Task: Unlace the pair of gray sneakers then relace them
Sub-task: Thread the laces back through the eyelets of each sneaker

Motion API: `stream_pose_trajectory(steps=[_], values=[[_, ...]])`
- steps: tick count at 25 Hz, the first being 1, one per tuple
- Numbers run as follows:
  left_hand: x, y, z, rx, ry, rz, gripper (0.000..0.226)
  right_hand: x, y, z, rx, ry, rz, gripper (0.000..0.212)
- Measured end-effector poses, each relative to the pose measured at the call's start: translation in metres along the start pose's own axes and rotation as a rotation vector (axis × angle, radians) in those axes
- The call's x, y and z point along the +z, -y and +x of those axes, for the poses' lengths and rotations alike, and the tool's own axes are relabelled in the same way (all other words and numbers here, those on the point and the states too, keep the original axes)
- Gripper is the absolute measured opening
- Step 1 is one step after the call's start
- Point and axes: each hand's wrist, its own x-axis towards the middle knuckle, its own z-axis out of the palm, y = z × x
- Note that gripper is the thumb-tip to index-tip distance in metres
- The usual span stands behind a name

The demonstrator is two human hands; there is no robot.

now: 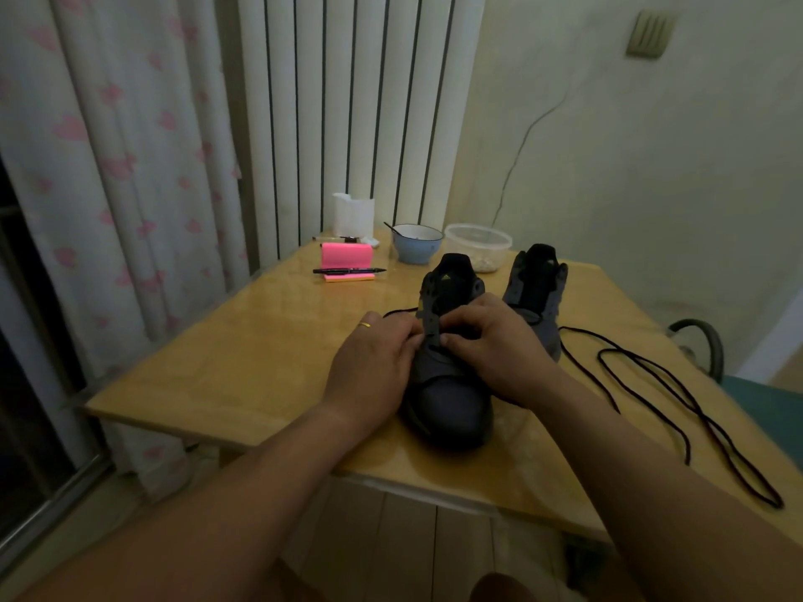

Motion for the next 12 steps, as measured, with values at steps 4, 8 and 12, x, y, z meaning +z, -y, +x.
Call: stream_pose_trajectory(steps=[4, 8, 12], values=[[-0.008, -0.011, 0.008, 0.081, 0.053, 0.157, 0.008, -0.002, -0.003, 0.001, 0.006, 0.011, 0.0, 0.024], [-0.023, -0.02, 0.026, 0.229, 0.155, 0.39, 0.011, -0.004, -0.001, 0.003, 0.002, 0.019, -0.029, 0.023], [-0.023, -0.023, 0.032, 0.127, 0.241, 0.33, 0.009, -0.006, 0.004, 0.005, -0.017, 0.046, -0.052, 0.022]])
